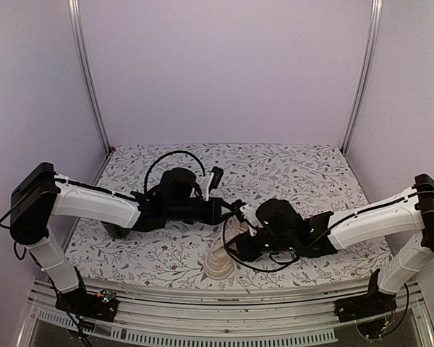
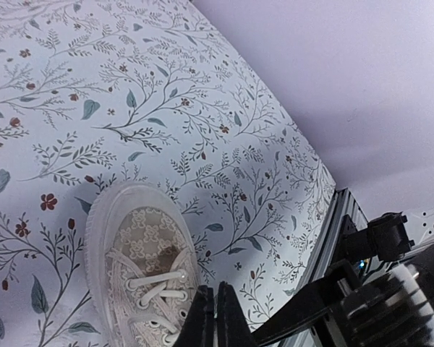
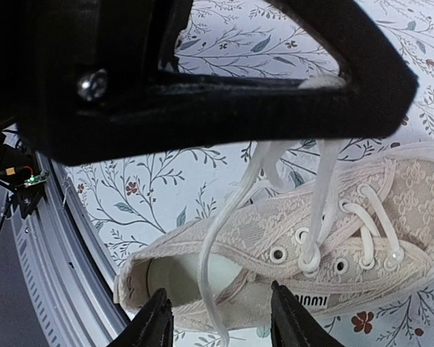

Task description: Tie the shoes

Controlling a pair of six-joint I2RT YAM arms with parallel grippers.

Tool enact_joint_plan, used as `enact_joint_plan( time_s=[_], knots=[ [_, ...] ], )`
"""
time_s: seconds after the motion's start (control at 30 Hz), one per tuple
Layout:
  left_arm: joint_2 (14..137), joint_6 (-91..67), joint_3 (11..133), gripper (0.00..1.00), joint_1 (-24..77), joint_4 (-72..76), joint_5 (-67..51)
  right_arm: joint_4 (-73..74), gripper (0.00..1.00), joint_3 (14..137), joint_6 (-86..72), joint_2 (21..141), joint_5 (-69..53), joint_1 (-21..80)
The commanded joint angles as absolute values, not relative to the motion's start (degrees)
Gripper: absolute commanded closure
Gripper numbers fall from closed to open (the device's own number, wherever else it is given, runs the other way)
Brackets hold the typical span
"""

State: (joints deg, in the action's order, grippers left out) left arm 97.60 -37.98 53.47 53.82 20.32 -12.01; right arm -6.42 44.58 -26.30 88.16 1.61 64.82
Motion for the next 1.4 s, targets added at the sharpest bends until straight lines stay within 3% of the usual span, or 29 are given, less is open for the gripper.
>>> enact_joint_plan(
  time_s=[0.0,0.5,0.53,0.63,0.67,0.93,1.37],
  knots=[
    [96.0,-37.4,53.3,1.00,52.9,21.6,-12.1,-5.0,0.56,49.5,-26.6,92.4,4.6,65.3],
    [96.5,-37.1,54.0,1.00,52.8,21.9,-12.2,-2.3,0.66,52.0,-24.2,96.7,5.6,67.5],
    [96.5,-37.1,54.0,1.00,52.8,21.9,-12.2,-2.1,0.68,52.1,-24.2,96.8,5.9,67.6],
    [96.3,-37.1,53.5,1.00,52.7,21.9,-11.9,-0.3,0.94,52.3,-25.1,96.9,8.7,67.8],
    [96.0,-37.1,53.3,1.00,52.7,21.9,-11.5,0.8,0.97,52.4,-26.0,96.7,10.2,67.8],
    [94.5,-36.3,50.3,1.00,52.7,22.9,-10.5,5.3,0.98,49.6,-29.0,92.2,14.6,67.7],
    [91.1,-36.1,41.0,1.00,52.7,32.1,-16.1,5.5,0.98,43.5,-32.6,83.9,10.3,62.1]
  ],
)
